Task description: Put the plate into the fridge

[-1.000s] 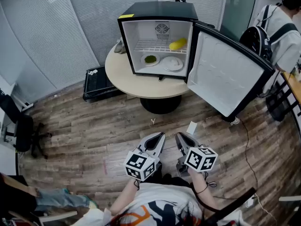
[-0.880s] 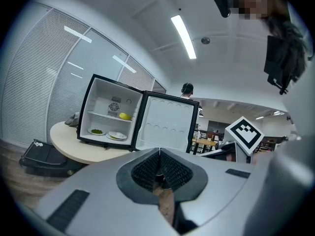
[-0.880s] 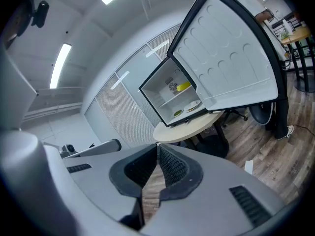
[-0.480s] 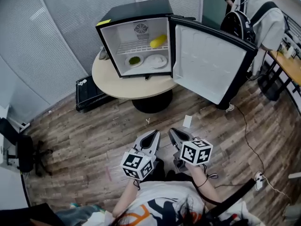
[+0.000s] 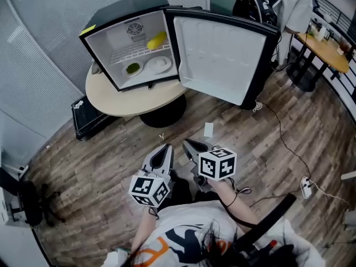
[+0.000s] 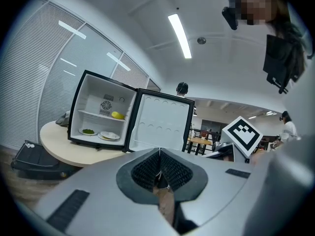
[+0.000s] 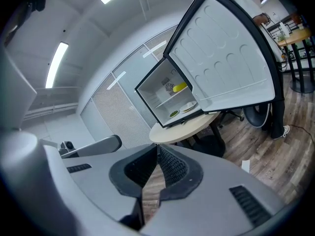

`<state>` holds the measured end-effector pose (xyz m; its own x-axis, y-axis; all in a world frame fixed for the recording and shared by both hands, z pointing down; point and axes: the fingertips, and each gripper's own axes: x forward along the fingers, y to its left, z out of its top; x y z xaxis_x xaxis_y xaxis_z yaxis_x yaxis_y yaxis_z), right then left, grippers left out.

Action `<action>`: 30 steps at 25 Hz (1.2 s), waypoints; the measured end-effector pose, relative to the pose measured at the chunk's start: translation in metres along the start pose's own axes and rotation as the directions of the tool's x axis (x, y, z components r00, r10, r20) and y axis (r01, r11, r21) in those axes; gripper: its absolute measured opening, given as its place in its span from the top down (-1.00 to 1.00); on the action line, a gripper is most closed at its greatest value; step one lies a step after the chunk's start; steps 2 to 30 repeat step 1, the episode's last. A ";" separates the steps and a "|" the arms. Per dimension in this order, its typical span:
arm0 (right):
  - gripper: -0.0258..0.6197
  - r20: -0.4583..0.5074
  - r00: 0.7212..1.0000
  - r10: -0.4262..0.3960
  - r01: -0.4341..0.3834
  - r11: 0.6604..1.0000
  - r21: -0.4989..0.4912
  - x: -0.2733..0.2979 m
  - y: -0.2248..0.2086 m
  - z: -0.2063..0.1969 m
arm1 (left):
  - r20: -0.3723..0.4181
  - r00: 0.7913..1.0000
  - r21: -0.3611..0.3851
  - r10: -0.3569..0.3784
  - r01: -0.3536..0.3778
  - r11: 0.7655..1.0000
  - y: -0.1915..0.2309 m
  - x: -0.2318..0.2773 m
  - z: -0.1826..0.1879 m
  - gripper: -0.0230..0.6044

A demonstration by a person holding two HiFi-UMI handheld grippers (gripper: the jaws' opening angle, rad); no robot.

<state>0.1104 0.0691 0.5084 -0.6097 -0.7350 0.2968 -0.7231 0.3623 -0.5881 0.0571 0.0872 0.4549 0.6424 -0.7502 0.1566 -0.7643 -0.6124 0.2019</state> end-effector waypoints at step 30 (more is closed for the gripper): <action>0.83 -0.003 1.000 0.002 -0.002 1.000 -0.002 0.003 -0.001 0.001 | 0.002 1.000 -0.001 0.004 -0.004 1.000 0.002 0.002 0.001 0.88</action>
